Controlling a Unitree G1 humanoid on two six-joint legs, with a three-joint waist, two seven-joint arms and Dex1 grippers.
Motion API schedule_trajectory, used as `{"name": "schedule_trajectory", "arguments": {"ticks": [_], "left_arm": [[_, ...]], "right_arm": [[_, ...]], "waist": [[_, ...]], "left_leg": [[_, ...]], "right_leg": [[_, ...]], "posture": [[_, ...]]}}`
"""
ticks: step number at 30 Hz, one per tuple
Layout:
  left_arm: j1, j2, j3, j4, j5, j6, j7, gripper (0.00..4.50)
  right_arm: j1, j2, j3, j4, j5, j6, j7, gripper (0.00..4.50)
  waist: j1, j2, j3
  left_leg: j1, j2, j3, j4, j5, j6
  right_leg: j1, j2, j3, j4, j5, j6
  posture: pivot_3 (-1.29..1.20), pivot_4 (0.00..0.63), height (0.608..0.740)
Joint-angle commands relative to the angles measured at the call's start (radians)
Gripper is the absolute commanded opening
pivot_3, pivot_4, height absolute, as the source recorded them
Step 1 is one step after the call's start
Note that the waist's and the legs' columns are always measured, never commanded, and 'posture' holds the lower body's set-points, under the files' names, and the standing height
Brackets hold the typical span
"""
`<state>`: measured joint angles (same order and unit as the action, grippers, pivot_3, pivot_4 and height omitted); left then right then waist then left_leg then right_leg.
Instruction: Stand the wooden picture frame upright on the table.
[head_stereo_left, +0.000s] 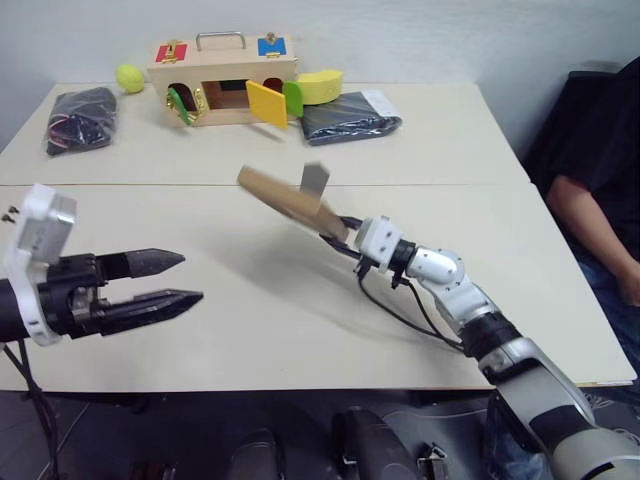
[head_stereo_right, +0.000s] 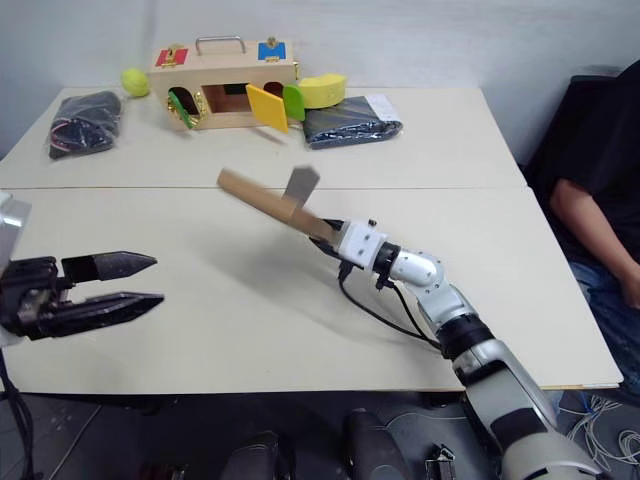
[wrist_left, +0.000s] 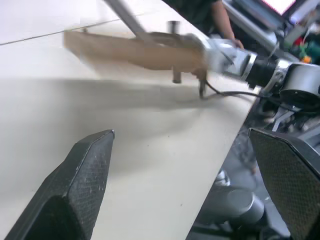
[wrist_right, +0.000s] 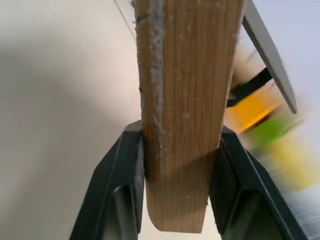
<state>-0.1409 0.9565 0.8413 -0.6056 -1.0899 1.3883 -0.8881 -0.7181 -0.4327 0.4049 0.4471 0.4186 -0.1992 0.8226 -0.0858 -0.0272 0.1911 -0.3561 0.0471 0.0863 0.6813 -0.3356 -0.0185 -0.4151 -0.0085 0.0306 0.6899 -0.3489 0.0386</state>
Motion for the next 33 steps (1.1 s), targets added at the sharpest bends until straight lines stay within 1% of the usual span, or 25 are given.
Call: {"name": "schedule_trajectory", "arguments": {"ticks": [1,5,6,10,13,15,16,18,19,20,21,23,27,28,29,31,33], "left_arm": [[0.057,-0.018,0.008,-0.041,0.0,-0.091,0.015,4.5],[0.102,-0.011,-0.024,-0.05,0.013,-0.166,0.027,4.5],[0.104,-0.008,-0.029,-0.049,0.007,-0.178,0.031,4.5],[0.097,0.0,-0.046,-0.039,-0.029,-0.217,0.049,4.5],[0.092,0.013,-0.05,-0.015,-0.067,-0.227,0.049,4.5],[0.099,0.035,-0.043,0.009,-0.082,-0.226,0.029,4.5],[0.104,0.046,-0.04,0.018,-0.086,-0.228,0.02,4.5],[0.109,0.059,-0.04,0.029,-0.094,-0.235,0.015,4.5],[0.11,0.069,-0.044,0.04,-0.093,-0.24,0.006,4.5],[0.11,0.078,-0.05,0.052,-0.088,-0.247,-0.002,4.5],[0.109,0.084,-0.056,0.059,-0.086,-0.252,-0.005,4.5],[0.112,0.092,-0.077,0.074,-0.056,-0.278,-0.02,4.5],[0.133,0.105,-0.103,0.079,-0.001,-0.333,-0.046,4.5],[0.137,0.106,-0.109,0.077,0.015,-0.35,-0.052,4.5],[0.139,0.106,-0.113,0.076,0.024,-0.361,-0.057,4.5],[0.134,0.103,-0.128,0.082,0.05,-0.394,-0.061,4.5],[0.115,0.098,-0.147,0.093,0.065,-0.422,-0.059,4.5]], "right_arm": [[-0.013,-0.025,-0.113,-0.251,0.284,0.361,0.17,1.24],[0.026,-0.034,-0.116,-0.318,0.336,0.649,0.194,1.24],[0.038,-0.034,-0.113,-0.327,0.335,0.686,0.202,1.24],[0.085,-0.015,-0.101,-0.324,0.264,0.731,0.229,1.24],[0.117,0.014,-0.108,-0.317,0.232,0.746,0.213,1.24],[0.14,0.017,-0.105,-0.34,0.211,0.749,0.216,1.96],[0.146,0.015,-0.107,-0.35,0.206,0.758,0.221,2.18],[0.155,0.009,-0.112,-0.362,0.191,0.763,0.236,2.79],[0.16,-0.007,-0.11,-0.37,0.169,0.745,0.252,3.2],[0.165,-0.024,-0.109,-0.379,0.145,0.727,0.268,3.43],[0.168,-0.037,-0.11,-0.383,0.128,0.715,0.281,3.86],[0.175,-0.116,-0.109,-0.404,0.053,0.618,0.344,4.44],[0.181,-0.262,-0.122,-0.42,-0.07,0.391,0.477,4.44],[0.14,-0.331,-0.175,-0.396,-0.041,0.428,0.528,4.44],[0.11,-0.375,-0.214,-0.375,-0.014,0.466,0.561,4.44],[0.039,-0.477,-0.316,-0.34,0.119,0.619,0.661,4.44],[0.002,-0.524,-0.379,-0.336,0.235,0.772,0.708,4.44]], "waist": [[0.005,0.0,0.0],[0.007,-0.001,0.0],[0.007,-0.001,0.0],[0.009,-0.001,0.0],[0.003,-0.001,0.0],[0.002,-0.001,0.0],[0.003,-0.001,0.0],[0.003,-0.001,0.0],[0.003,-0.001,0.0],[0.003,-0.001,0.0],[0.004,-0.001,0.0],[0.005,0.0,0.0],[0.012,0.0,0.0],[0.012,0.0,0.0],[0.011,0.001,0.001],[0.01,0.003,0.002],[0.011,0.005,0.003]], "left_leg": [[0.0,0.0,-0.001,0.0,0.0,0.0],[0.0,0.0,-0.005,-0.002,-0.001,-0.001],[0.0,0.0,-0.005,-0.002,-0.001,-0.001],[-0.002,0.0,-0.005,-0.003,-0.001,-0.001],[-0.002,0.0,-0.005,-0.003,-0.001,-0.001],[-0.002,0.0,-0.005,-0.004,-0.001,-0.001],[-0.002,0.0,-0.005,-0.004,-0.001,-0.002],[-0.002,0.0,-0.005,-0.005,-0.001,-0.002],[-0.002,0.0,-0.005,-0.005,-0.001,-0.002],[-0.002,0.0,-0.005,-0.005,-0.001,-0.002],[-0.002,0.0,-0.005,-0.005,-0.001,-0.002],[-0.002,0.0,-0.005,-0.005,-0.001,-0.002],[-0.002,-0.001,-0.005,-0.009,-0.001,-0.001],[-0.001,-0.001,-0.005,-0.011,-0.001,-0.001],[-0.001,-0.001,-0.005,-0.012,-0.001,-0.001],[-0.001,-0.001,-0.004,-0.013,-0.001,-0.001],[-0.001,-0.002,-0.004,-0.014,0.0,-0.001]], "right_leg": [[0.0,0.0,-0.002,-0.001,0.0,0.0],[0.001,0.0,-0.005,-0.003,-0.001,-0.002],[0.001,0.0,-0.005,-0.004,-0.001,-0.002],[0.0,0.0,-0.005,-0.006,-0.001,-0.002],[0.0,0.0,-0.005,-0.006,-0.001,-0.002],[0.0,0.0,-0.005,-0.006,-0.001,-0.002],[0.0,0.001,-0.005,-0.006,-0.001,-0.002],[0.0,0.0,-0.005,-0.007,-0.001,-0.002],[0.0,0.0,-0.005,-0.007,-0.001,-0.002],[0.0,0.0,-0.005,-0.007,-0.001,-0.002],[0.0,0.0,-0.005,-0.007,-0.001,-0.002],[0.0,0.0,-0.005,-0.008,-0.001,-0.002],[0.001,0.0,-0.005,-0.011,-0.001,-0.002],[0.001,0.0,-0.005,-0.013,-0.001,-0.001],[0.001,0.0,-0.005,-0.013,-0.001,-0.001],[0.0,0.0,-0.004,-0.014,-0.001,-0.001],[0.0,0.0,-0.004,-0.014,-0.001,-0.001]], "posture": [[0.0,0.15,0.74],[0.0,0.15,0.74],[0.0,0.15,0.74],[0.0,0.15,0.74],[0.0,0.15,0.74],[0.0,0.15,0.74],[0.0,0.15,0.74],[0.0,0.15,0.74],[0.0,0.15,0.74],[0.0,0.15,0.74],[0.0,0.15,0.74],[0.0,0.15,0.74],[0.0,0.15,0.74],[0.0,0.15,0.74],[0.0,0.15,0.74],[0.0,0.15,0.74],[0.0,0.15,0.74]]}}
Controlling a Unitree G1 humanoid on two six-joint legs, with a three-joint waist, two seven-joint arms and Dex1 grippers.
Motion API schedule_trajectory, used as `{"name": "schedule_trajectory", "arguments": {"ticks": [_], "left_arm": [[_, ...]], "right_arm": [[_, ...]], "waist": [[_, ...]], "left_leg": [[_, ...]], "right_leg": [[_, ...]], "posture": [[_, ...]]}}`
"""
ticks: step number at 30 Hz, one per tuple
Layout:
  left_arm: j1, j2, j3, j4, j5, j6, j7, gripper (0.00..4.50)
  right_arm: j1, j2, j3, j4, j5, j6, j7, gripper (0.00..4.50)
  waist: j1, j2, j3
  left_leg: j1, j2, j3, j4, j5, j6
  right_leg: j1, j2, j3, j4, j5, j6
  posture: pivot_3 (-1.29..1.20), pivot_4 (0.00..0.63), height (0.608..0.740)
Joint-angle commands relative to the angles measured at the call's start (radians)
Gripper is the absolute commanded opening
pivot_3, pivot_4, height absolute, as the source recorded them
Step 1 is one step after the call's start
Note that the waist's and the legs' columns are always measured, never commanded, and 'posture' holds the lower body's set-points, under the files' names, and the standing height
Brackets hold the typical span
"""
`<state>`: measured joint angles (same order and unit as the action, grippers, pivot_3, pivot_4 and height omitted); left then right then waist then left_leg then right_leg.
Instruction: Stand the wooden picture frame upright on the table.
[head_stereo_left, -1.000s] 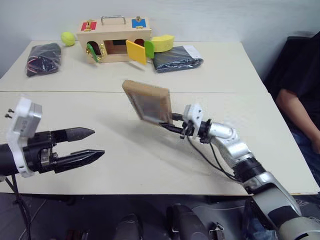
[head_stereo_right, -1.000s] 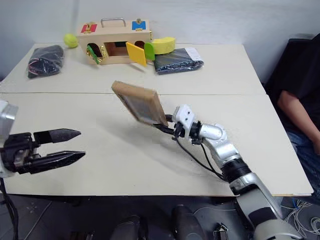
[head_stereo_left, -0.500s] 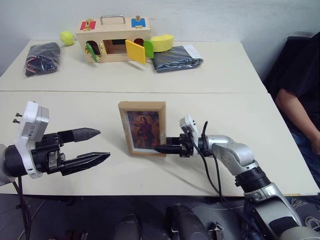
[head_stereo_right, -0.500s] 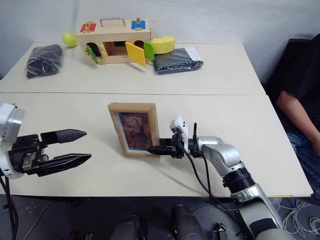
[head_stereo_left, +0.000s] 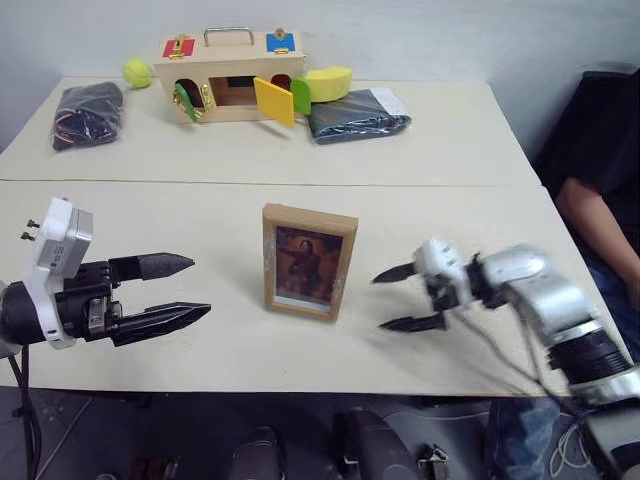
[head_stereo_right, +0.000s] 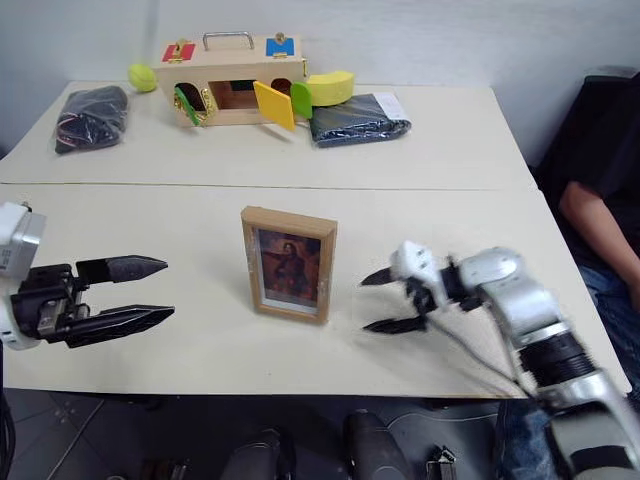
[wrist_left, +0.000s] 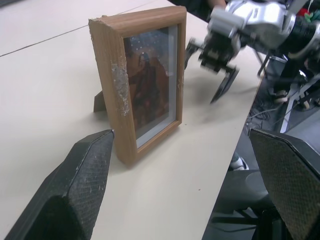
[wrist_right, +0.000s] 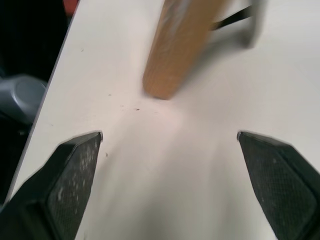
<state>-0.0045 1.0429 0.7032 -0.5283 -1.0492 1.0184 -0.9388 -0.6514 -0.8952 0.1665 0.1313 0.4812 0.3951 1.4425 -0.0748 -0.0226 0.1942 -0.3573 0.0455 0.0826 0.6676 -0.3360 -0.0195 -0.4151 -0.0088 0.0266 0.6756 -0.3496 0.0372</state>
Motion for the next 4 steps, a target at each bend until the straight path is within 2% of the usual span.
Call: {"name": "schedule_trajectory", "arguments": {"ticks": [1,4], "left_arm": [[-0.031,0.009,-0.016,0.022,0.027,-0.065,-0.009,4.5],[-0.033,0.004,-0.028,0.021,0.032,-0.088,-0.018,4.5]], "right_arm": [[-0.063,-0.065,-0.166,-0.033,0.216,0.231,0.088,4.44],[-0.026,-0.031,-0.207,-0.082,0.249,0.283,0.026,4.44]], "waist": [[0.0,-0.001,-0.001],[-0.005,-0.007,-0.004]], "left_leg": [[0.001,0.001,0.0,-0.002,0.0,0.0],[0.003,0.003,-0.002,-0.006,0.0,-0.001]], "right_leg": [[0.0,0.001,0.0,-0.001,0.0,0.0],[0.001,0.004,-0.002,-0.001,-0.002,-0.004]], "posture": [[0.0,0.15,0.74],[0.0,0.15,0.74]]}}
